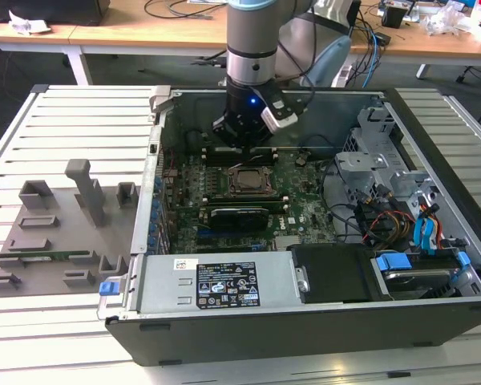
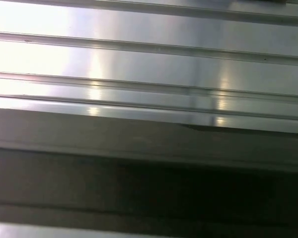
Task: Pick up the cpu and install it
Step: 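Install the first cpu locking lever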
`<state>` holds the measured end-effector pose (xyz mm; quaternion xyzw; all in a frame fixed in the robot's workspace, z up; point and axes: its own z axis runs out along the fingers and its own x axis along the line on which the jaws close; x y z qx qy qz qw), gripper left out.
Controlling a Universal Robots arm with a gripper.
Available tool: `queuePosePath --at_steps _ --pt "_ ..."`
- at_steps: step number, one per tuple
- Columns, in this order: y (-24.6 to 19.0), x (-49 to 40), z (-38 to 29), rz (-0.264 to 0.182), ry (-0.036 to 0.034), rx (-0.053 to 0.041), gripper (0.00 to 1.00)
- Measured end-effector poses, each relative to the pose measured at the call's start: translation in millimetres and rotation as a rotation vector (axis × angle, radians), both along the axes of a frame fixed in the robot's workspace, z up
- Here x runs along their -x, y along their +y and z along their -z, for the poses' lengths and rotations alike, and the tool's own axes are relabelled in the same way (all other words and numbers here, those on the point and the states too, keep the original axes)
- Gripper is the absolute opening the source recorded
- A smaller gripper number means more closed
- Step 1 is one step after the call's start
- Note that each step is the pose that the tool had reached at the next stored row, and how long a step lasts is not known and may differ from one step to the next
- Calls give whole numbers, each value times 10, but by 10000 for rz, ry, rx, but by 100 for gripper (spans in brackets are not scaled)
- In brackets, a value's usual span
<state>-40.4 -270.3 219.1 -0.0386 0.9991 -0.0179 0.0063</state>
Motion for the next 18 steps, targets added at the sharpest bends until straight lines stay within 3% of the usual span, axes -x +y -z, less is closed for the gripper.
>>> queuePosePath --at_steps 8,18 --pt "0 -152 115 40 17 4 11" --pt "9 -211 180 62 17 11 11"
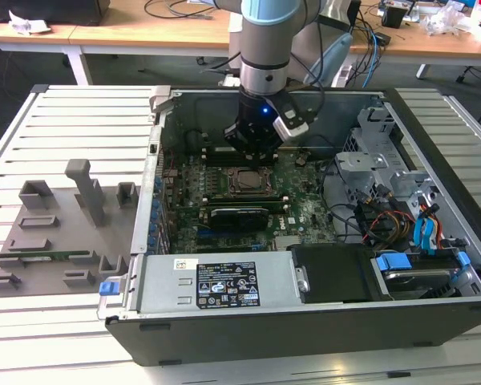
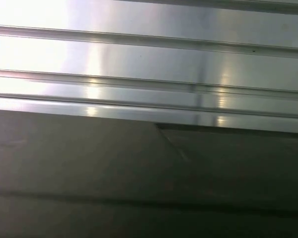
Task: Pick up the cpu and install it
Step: 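Install the first cpu locking lever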
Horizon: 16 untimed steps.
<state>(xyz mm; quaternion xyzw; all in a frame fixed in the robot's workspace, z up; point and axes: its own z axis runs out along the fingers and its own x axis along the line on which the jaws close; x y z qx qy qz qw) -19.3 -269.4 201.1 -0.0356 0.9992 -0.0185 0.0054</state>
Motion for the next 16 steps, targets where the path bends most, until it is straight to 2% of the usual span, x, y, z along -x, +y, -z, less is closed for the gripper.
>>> queuePosePath --at_steps 2,6,8,11,13,16 --pt "14 -2 1 0 1 -7 11" --pt "15 -3 -6 1 -3 -12 11" --pt "14 -3 -78 0 0 -6 11" --pt "-19 -3 -91 0 0 11 11" --pt "-65 -3 -93 -1 1 34 11" --pt "-105 -3 -95 0 1 60 11"
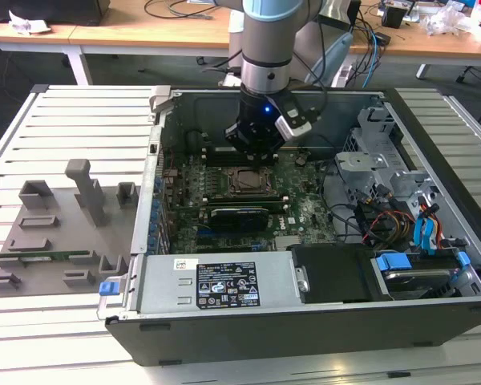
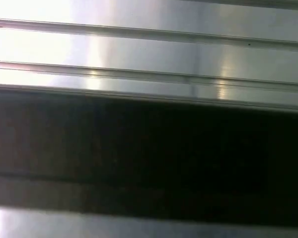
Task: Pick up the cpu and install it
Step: 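Install the first cpu locking lever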
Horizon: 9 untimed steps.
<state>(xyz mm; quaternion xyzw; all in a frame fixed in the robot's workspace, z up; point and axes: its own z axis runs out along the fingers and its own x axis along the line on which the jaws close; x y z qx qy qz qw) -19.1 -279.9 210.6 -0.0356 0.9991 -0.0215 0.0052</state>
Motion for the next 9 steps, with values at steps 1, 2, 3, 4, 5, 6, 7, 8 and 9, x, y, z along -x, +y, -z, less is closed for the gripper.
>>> queuePosePath --at_steps 1,2,3,4,5,6,7,8,9 --pt "-16 0 -2 0 0 19 11" --pt "-26 0 -4 0 0 31 11" --pt "-33 0 -6 0 0 42 11" --pt "-39 0 -10 0 0 56 11" --pt "-44 0 -17 0 1 72 11" --pt "-54 0 -34 0 0 99 11" --pt "-59 0 -45 1 0 111 11" --pt "-61 0 -51 1 0 118 11" --pt "-63 0 -60 1 0 130 11"
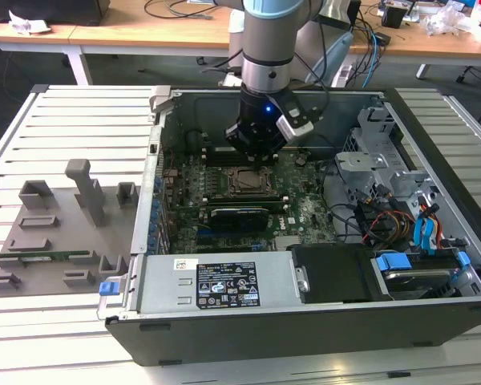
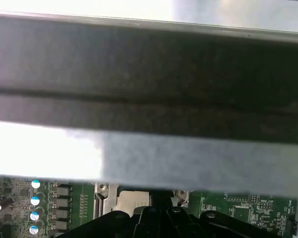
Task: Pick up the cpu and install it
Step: 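Install the first cpu locking lever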
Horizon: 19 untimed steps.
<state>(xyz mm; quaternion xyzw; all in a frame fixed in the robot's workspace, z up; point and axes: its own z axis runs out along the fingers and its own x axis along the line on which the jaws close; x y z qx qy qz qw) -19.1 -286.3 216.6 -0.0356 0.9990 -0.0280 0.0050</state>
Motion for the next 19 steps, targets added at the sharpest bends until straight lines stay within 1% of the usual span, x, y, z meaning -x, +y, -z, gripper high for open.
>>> queuePosePath --at_steps 6,7,10,12,18,19 --pt "-8 0 -73 -1 0 101 11" --pt "-9 0 -93 -1 1 130 11" --pt "-9 0 -126 -1 0 172 11" --pt "-9 0 -179 -1 0 232 11" --pt "-9 0 -261 -1 1 309 11" --pt "-9 0 -283 -1 1 323 11"
